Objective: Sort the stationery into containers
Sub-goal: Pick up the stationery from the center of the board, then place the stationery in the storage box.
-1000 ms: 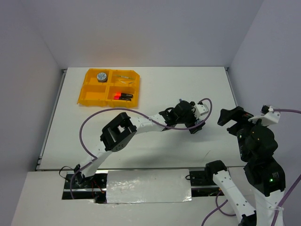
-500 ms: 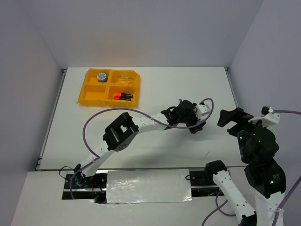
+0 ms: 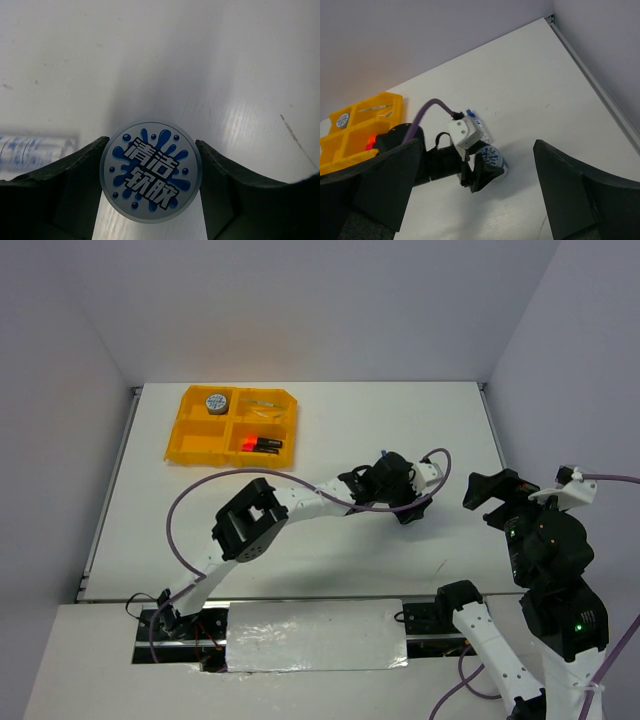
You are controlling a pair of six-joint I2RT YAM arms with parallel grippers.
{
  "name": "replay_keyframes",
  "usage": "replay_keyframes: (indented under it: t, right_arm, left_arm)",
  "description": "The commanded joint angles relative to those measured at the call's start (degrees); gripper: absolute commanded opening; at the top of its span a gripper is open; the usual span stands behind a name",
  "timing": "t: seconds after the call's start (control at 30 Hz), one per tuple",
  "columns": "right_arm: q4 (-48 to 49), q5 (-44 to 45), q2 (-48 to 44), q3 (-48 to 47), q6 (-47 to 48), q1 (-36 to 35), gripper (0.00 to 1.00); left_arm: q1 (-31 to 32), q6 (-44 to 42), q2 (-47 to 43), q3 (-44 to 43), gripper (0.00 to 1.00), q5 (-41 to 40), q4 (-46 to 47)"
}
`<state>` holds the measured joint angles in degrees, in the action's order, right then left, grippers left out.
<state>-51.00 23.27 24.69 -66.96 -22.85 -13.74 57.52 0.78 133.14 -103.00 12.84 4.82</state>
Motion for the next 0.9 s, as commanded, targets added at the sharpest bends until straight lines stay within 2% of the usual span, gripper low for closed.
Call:
replay_keyframes:
  t: [0.0, 0.07, 0.1, 0.17, 0.2, 0.23, 0.3, 0.33, 0.43, 0.53, 0.6, 0.73, 0.87]
  right_arm:
    - [2.57, 0.29, -0.34, -0.45, 0.97, -0.59, 1.0]
    - [2.66, 0.03, -0.25, -0.63, 0.97, -0.59, 1.0]
    - [2.58, -0.06, -0.25, -0.72, 0.97, -0.68, 1.0]
    - [3.28, -0.68, -0.25, -0.02, 1.05, -0.68, 1.0]
    - [3.63, -1.11, -0.17, 0.33, 1.05, -0.68, 1.0]
    - [3.98, -1.55, 0.01, 0.69, 0.53, -0.68, 1.0]
    - [5.91, -4.71, 0.53, 2.61, 0.09, -0.68, 1.0]
    - [6.87, -6.29, 1.06, 3.49, -0.43, -0.59, 1.0]
    - [10.65, -12.44, 2.55, 8.06, -0.79, -0.59, 1.0]
    - [13.99, -16.32, 3.96, 10.96, -0.88, -0.59, 1.0]
    - [16.19, -18.94, 4.49, 12.2, -1.49, -0.59, 1.0]
    - [20.58, -23.0, 5.1, 15.71, -2.2, -0.76, 1.0]
    - [22.0, -24.15, 6.07, 17.21, -2.02, -0.68, 1.0]
  left_arm:
    - [-1.35, 2.73, -13.41, 0.87, 0.0, -3.59, 3.26]
    - [-4.33, 5.54, -19.04, 0.96, 0.0, -7.72, 2.31]
    - [-5.65, 8.42, -20.54, 0.09, 0.0, -13.83, -1.27]
    - [-12.49, 11.95, -22.48, -5.43, 0.0, -21.33, -8.12]
    - [-15.39, 16.84, -22.49, -8.07, 0.0, -28.67, -16.16]
    - [-22.81, 19.67, -21.44, -14.01, 0.0, -30.92, -20.77]
    - [-31.55, 28.17, -19.6, -21.58, 0.0, -31.04, -31.12]
    - [-40.29, 30.4, -18.37, -22.41, 0.0, -27.47, -32.06]
    - [-53.42, 36.83, -16.61, -21.45, 0.0, -18.24, -28.31]
    - [-59.42, 35.88, -13.01, -26.1, 0.0, -17.15, -26.36]
    - [-61.29, 33.34, -11.16, -29.6, 0.0, -18.9, -25.74]
    - [-65.68, 30.26, -8.43, -29.02, 0.0, -17.76, -20.04]
    - [-66.57, 25.96, -7.2, -25.68, 0.0, -19.52, -16.08]
